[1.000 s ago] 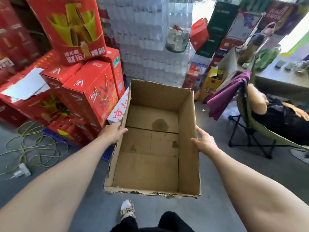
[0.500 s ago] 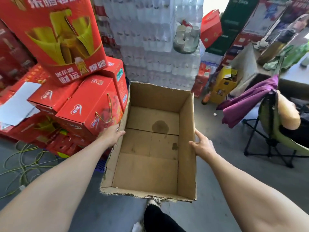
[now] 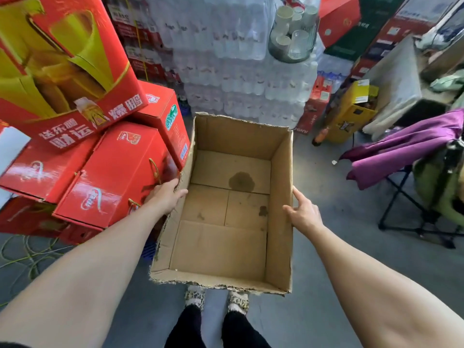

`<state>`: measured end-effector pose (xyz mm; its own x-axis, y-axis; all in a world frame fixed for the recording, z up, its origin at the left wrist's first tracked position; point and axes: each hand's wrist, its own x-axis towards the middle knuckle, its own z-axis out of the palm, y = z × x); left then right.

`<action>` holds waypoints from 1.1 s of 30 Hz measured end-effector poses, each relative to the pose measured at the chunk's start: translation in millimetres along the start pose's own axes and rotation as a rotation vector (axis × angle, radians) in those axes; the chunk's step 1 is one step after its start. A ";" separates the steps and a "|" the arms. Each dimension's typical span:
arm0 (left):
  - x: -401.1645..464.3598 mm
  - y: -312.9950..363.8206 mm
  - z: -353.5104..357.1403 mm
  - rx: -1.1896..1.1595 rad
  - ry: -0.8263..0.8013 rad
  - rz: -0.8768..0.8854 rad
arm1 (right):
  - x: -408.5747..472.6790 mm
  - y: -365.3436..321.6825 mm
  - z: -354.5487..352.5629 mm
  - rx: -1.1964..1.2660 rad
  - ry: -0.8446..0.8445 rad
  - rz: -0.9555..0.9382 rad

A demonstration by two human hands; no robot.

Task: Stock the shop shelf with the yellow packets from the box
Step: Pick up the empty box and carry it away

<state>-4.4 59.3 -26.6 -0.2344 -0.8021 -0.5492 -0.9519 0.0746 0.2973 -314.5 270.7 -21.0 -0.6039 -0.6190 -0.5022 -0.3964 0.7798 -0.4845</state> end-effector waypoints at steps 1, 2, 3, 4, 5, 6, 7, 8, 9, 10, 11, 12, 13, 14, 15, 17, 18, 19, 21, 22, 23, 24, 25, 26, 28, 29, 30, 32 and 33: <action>8.4 0.9 -2.0 0.010 -0.001 0.009 | 5.0 -2.3 3.9 0.005 0.000 0.008; 15.9 1.7 -3.6 0.019 -0.002 0.016 | 9.4 -4.5 8.1 0.005 0.005 0.017; 23.1 2.0 -4.3 0.025 0.000 0.025 | 13.5 -6.7 12.2 0.010 0.009 0.024; 29.8 1.9 -4.2 0.021 -0.001 0.029 | 16.9 -8.8 15.3 0.008 0.017 0.035; 35.1 2.3 -4.0 0.017 -0.002 0.031 | 20.2 -9.9 18.7 0.012 0.025 0.040; 40.9 1.5 -2.9 0.011 -0.005 0.031 | 21.8 -11.2 21.7 0.012 0.031 0.058; 45.9 1.5 -1.9 0.012 -0.005 0.035 | 23.3 -12.2 25.2 0.019 0.039 0.069; 50.4 0.5 -0.6 0.008 -0.011 0.036 | 24.1 -13.4 28.0 0.021 0.044 0.084; 54.2 -0.2 0.7 0.009 -0.015 0.039 | 26.2 -12.7 31.8 0.025 0.047 0.091; 57.6 -1.8 1.9 0.011 -0.018 0.041 | 26.5 -13.8 35.2 0.028 0.046 0.106; 60.5 -3.5 3.0 0.019 -0.021 0.044 | 26.6 -14.7 39.3 0.033 0.048 0.111; 64.3 -6.1 4.0 0.021 -0.021 0.048 | 25.9 -15.6 43.8 0.034 0.047 0.123; 67.5 -8.7 4.6 0.025 -0.022 0.050 | 26.0 -15.8 49.2 0.037 0.050 0.127; 71.2 -12.2 5.7 0.026 -0.026 0.053 | 25.4 -16.4 53.6 0.042 0.052 0.137; 74.3 -15.3 6.6 0.027 -0.031 0.057 | 25.6 -16.4 58.4 0.046 0.059 0.138; 78.4 -19.5 9.3 0.027 -0.035 0.065 | 26.4 -17.2 65.0 0.048 0.076 0.147; 79.9 -20.7 10.9 0.033 -0.032 0.067 | 26.3 -18.6 66.8 0.046 0.083 0.157; 80.2 -19.7 11.5 0.048 -0.025 0.068 | 26.5 -19.8 68.2 0.046 0.092 0.157; 79.8 -18.0 12.7 0.068 -0.012 0.076 | 25.3 -21.8 69.3 0.040 0.097 0.163; 79.9 -17.6 13.0 0.068 -0.005 0.079 | 24.0 -23.1 69.5 0.033 0.100 0.165; 79.8 -17.4 12.7 0.063 -0.005 0.081 | 22.7 -23.9 69.9 0.025 0.105 0.164; 79.8 -17.6 12.3 0.058 -0.005 0.085 | 20.6 -25.0 69.6 0.024 0.107 0.170; 79.8 -17.8 11.8 0.051 -0.006 0.091 | 19.0 -26.1 69.9 0.024 0.107 0.175; 79.5 -18.0 11.1 0.045 -0.006 0.098 | 16.8 -27.0 69.8 0.020 0.106 0.180; 77.8 -17.3 9.1 0.032 -0.004 0.116 | 13.9 -27.7 69.8 0.018 0.104 0.187; 76.7 -16.9 7.8 0.023 -0.007 0.121 | 12.3 -28.1 69.6 0.027 0.106 0.189; 76.0 -16.8 7.0 0.014 -0.013 0.124 | 10.8 -29.0 69.7 0.037 0.105 0.198; 75.3 -18.3 5.8 -0.008 -0.028 0.144 | 6.9 -29.8 71.4 0.049 0.100 0.213; 74.3 -19.0 4.8 -0.012 -0.038 0.151 | 4.6 -31.0 72.6 0.044 0.094 0.222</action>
<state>-4.6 1.2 -76.8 -0.3824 -0.7595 -0.5263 -0.9027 0.1853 0.3884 -254.8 236.9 -60.3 -0.7354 -0.4198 -0.5319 -0.2174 0.8896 -0.4016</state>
